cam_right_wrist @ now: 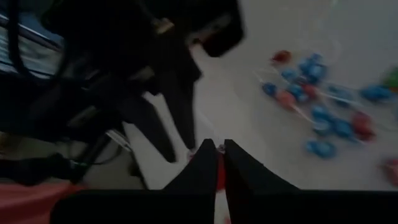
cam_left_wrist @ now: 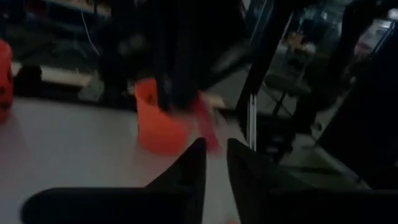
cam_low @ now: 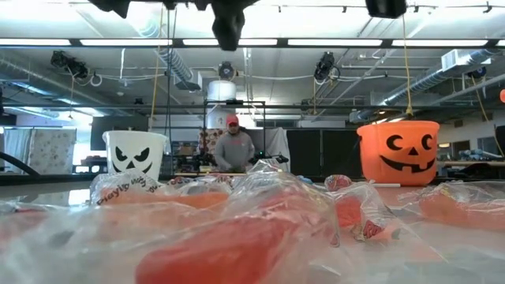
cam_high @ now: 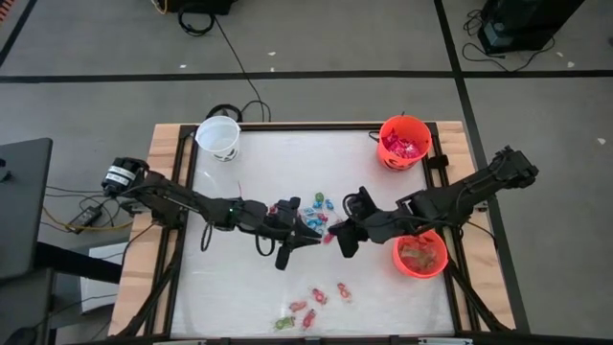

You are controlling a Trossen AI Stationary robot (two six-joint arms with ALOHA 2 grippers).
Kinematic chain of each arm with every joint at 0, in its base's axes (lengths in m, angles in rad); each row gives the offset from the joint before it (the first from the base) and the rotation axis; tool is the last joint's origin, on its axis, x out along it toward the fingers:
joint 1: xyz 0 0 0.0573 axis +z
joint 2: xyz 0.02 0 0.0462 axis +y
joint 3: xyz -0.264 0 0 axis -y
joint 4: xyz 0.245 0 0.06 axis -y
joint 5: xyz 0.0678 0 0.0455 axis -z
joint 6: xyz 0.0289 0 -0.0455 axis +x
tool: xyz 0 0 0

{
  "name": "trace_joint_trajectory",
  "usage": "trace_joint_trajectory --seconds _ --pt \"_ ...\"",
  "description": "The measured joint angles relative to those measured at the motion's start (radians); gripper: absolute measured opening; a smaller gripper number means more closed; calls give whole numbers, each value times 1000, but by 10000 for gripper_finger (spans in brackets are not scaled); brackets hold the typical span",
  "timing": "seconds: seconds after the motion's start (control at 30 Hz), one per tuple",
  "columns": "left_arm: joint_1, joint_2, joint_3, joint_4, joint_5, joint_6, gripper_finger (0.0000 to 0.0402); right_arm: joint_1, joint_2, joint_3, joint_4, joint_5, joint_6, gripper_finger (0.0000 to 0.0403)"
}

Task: Sort candy by brand, put in halloween buckets
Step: Put the red gummy into the bottom orange bucket, then put the green gummy into the bottom orange bucket

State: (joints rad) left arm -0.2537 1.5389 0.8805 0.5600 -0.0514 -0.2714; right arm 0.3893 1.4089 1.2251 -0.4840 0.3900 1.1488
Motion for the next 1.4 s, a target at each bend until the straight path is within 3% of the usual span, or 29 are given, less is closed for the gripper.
trace_joint_trajectory --seconds 0.23,0.43,0.77,0.9,1.07,1.2,1.4 --pt "-3 0 0 -206 148 -4 140 27 -67 0 -371 -28 128 17" --pt "-33 0 0 -360 154 -42 145 82 -70 0 -655 -158 212 16" --pt "-110 5 0 -371 139 -151 145 254 -71 9 -982 -342 329 15" --pt "-150 5 0 -372 84 -175 142 321 -71 -49 -982 -360 373 15" --pt "-186 5 0 -372 67 -180 135 363 -70 -174 -851 -370 470 18" --pt "-211 5 0 -373 68 -180 134 376 -70 -252 -753 -254 540 77" --pt "-266 5 0 -378 102 -125 134 360 -72 -209 -791 -226 620 184"
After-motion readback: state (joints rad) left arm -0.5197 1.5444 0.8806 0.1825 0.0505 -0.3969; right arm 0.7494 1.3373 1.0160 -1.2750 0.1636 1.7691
